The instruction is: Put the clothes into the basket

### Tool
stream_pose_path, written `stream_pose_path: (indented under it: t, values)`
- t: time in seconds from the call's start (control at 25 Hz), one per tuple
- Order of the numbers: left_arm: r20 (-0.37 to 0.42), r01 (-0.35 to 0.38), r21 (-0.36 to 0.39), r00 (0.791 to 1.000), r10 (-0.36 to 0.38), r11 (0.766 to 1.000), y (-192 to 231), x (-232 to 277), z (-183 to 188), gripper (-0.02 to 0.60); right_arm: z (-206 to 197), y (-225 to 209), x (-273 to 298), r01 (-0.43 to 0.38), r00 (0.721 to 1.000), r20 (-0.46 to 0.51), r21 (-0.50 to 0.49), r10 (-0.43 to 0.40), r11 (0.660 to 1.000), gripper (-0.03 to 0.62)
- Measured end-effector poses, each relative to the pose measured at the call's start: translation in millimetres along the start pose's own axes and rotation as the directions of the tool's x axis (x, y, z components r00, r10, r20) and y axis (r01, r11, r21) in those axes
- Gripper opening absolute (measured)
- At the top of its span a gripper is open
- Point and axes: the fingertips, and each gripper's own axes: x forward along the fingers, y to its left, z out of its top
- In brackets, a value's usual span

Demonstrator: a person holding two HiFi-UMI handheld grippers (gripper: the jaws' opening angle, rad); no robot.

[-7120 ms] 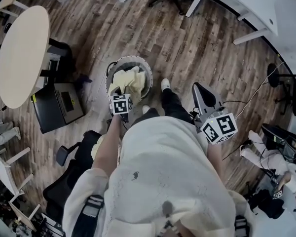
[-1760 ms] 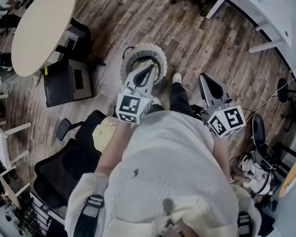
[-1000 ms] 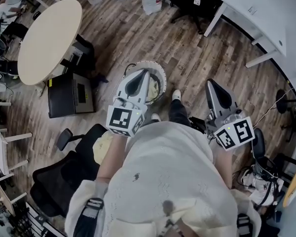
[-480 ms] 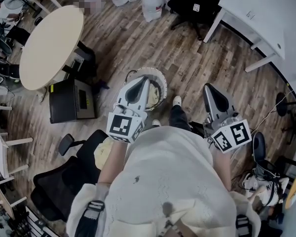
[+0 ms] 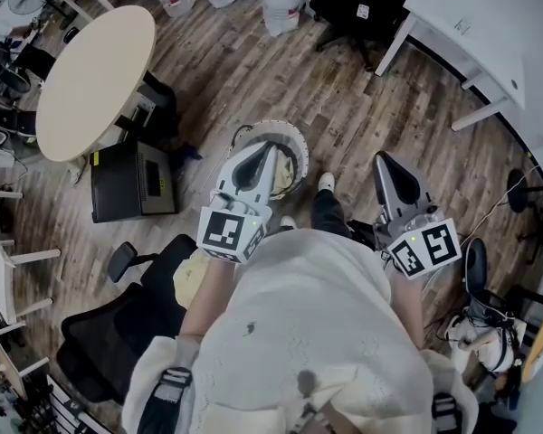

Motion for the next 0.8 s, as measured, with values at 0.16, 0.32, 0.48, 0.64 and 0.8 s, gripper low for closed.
stream_pose_path:
  t: [0.16,0.32,0.48,0.64,0.8]
  values:
    - [-0.001,-0.007,-0.009,1.0,0.007,1.0,1.7,-0.8,0.2,0.021,0.2,1.1,1.6,-0.005,1.0,-0.01,-0.005,0.005,1.0,0.007]
    - [-0.006,-0.008,-0.023,1.0,0.008,1.0,5.1,-3.9,-2.6,0.021,-0.4,6.1,6.2,-0.01,1.0,-0.01,0.0,0.01,1.0,0.006]
    - [-0.003,-0.003,-0.037,1.0,0.003,0.999,3.6,-5.7,-6.8,0.021,-2.6,9.4,6.8,-0.016,1.0,-0.012,0.002,0.016,1.0,0.008]
    - [-0.008,0.005,-0.037,1.0,-0.005,0.999,1.3,-6.8,-9.6,0.021,-5.3,12.1,9.2,-0.026,0.999,-0.019,-0.001,0.026,1.0,0.006]
    - [-0.011,0.006,-0.036,1.0,-0.007,0.999,2.5,-10.7,-9.3,0.021,-7.0,16.2,11.9,-0.03,0.999,-0.029,-0.004,0.03,1.0,0.008]
